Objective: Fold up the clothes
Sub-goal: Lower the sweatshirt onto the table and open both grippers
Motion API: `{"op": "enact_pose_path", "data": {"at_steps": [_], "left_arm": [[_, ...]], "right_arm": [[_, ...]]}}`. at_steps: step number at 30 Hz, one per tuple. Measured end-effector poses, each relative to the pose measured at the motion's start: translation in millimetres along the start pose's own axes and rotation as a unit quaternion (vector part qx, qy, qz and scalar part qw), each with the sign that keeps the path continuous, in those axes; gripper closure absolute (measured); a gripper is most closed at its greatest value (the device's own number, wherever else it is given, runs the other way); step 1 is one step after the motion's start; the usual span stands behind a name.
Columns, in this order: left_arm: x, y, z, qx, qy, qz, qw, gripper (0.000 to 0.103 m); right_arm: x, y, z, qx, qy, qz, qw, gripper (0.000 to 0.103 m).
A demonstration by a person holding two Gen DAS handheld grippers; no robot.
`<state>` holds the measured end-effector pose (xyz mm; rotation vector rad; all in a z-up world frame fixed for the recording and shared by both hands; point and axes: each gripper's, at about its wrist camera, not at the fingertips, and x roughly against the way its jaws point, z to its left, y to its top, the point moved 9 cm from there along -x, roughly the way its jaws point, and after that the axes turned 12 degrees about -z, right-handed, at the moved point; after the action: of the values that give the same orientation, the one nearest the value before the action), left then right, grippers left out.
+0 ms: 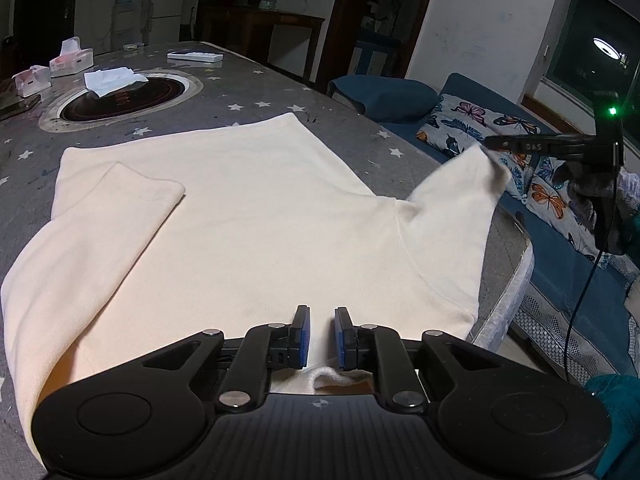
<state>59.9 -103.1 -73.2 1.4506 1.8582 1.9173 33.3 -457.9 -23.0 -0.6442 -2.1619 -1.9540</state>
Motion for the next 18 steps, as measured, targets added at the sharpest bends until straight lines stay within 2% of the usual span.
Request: {"op": "enact_pose_path", "data": {"at_steps": [2, 4, 6, 8, 11, 14, 17, 18], "left_arm": [[0, 0, 0, 0.000, -0.002, 0.001, 1.0000, 0.088], [0, 0, 0, 0.000, -0.002, 0.001, 1.0000, 0.088], [0, 1, 0, 0.002, -0.002, 0.000, 1.0000, 0.088], [0, 1, 1, 0.008, -0.003, 0.000, 1.0000, 0.085], [-1, 5, 4, 0.014, 0.002, -0.001, 0.9999, 0.084], [0, 17, 16, 0.018, 0.034, -0.013, 0.9992, 0.081], [0, 36, 37, 0.029, 0.086, -0.034, 0.9952, 0.080], [-1, 43, 44, 0.030, 0.104, -0.043, 0.9932, 0.073]], "right_arm": [[3, -2, -9, 0.006, -0.016, -0.001, 1.000, 0.086], [5, -5, -8, -0.004, -0.006, 0.007, 1.000, 0.086], [8, -10, 6, -0.007, 0.032, 0.020, 0.999, 0.083], [13, -15, 26, -0.005, 0.076, 0.031, 0.997, 0.068], [13, -25, 56, 0.015, 0.125, 0.047, 0.991, 0.066], [4, -32, 76, 0.022, 0.141, 0.064, 0.988, 0.066], [0, -28, 93, 0.025, 0.163, 0.064, 0.984, 0.064], [1, -26, 98, 0.026, 0.171, 0.063, 0.983, 0.063]]}}
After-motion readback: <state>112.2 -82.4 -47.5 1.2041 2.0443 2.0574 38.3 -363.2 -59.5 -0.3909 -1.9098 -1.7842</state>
